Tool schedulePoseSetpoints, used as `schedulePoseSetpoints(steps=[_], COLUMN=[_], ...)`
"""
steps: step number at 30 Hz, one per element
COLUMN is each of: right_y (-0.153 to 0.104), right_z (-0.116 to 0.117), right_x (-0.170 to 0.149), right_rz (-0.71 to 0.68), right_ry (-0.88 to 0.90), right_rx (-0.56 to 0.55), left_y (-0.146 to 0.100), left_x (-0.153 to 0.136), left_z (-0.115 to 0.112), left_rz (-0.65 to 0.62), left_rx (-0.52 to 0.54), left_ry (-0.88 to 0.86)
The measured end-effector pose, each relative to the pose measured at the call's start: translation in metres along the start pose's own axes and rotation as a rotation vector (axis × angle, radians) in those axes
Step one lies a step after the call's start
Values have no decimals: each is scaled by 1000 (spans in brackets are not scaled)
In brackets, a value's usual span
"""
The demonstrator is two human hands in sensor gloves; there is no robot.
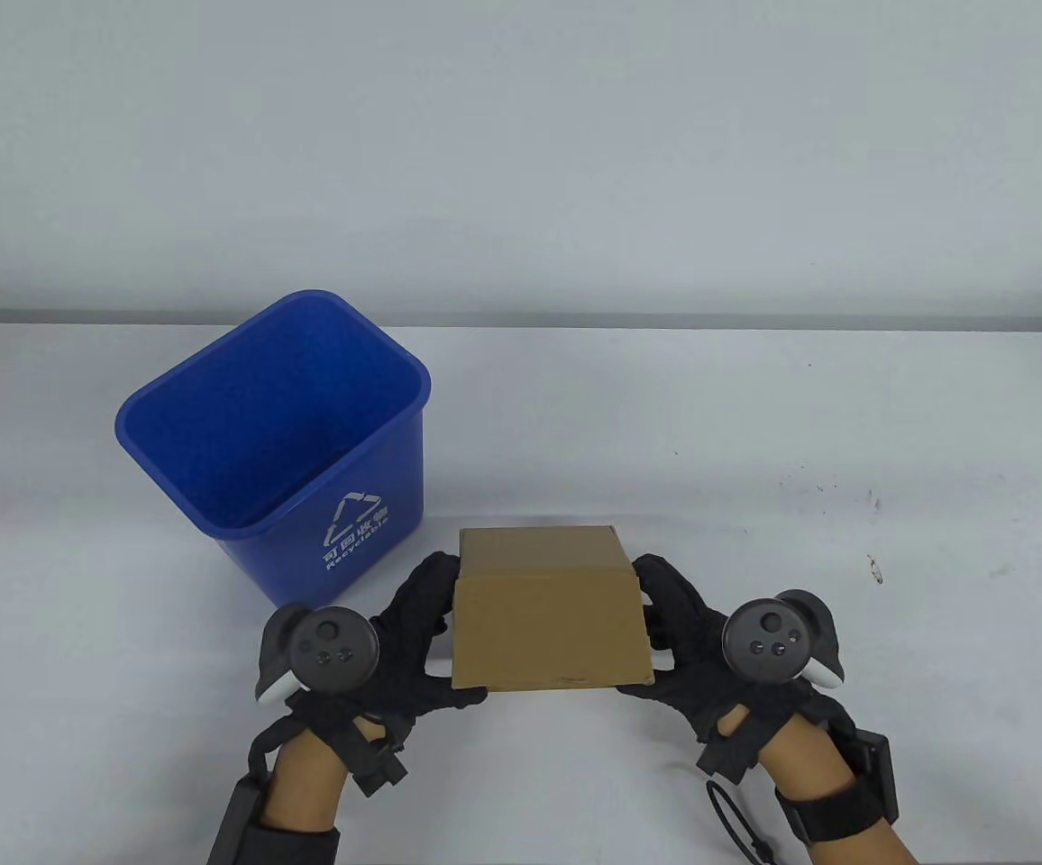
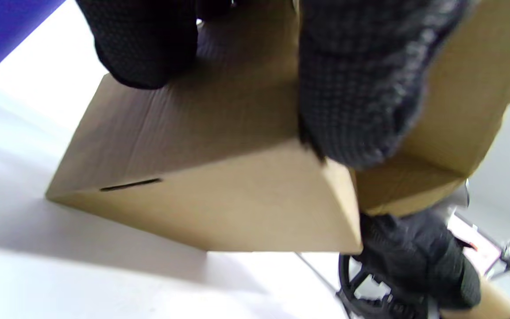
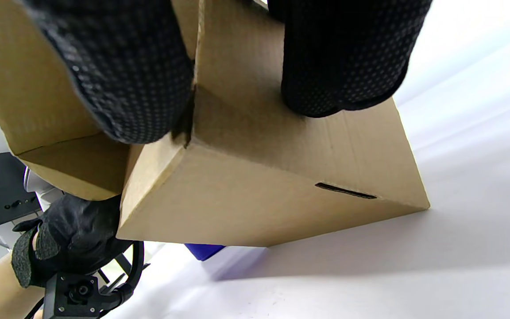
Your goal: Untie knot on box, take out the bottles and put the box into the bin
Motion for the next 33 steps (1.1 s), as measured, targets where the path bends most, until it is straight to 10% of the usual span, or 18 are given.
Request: schedulePoseSetpoints(steps=[33], right_y=[-4], right_z=[21], right_x=[-11], right_rz=[162], right_ry=[144], right_rx=[8], left_y=[-5], left_x=[-21], left_z=[-3], left_rz=[4], left_rx=[132], left_ry=[-284])
Point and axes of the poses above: the tracker on the back of each hand, its own x axis roughly to the thumb side, its own y axis roughly from the wrist to the fingertips, z = x × y, the point moved 5 cm from there along y, roughly from the wrist to the fingertips, and after that the axes turned 14 degrees about -x, right-handed, at the moved point
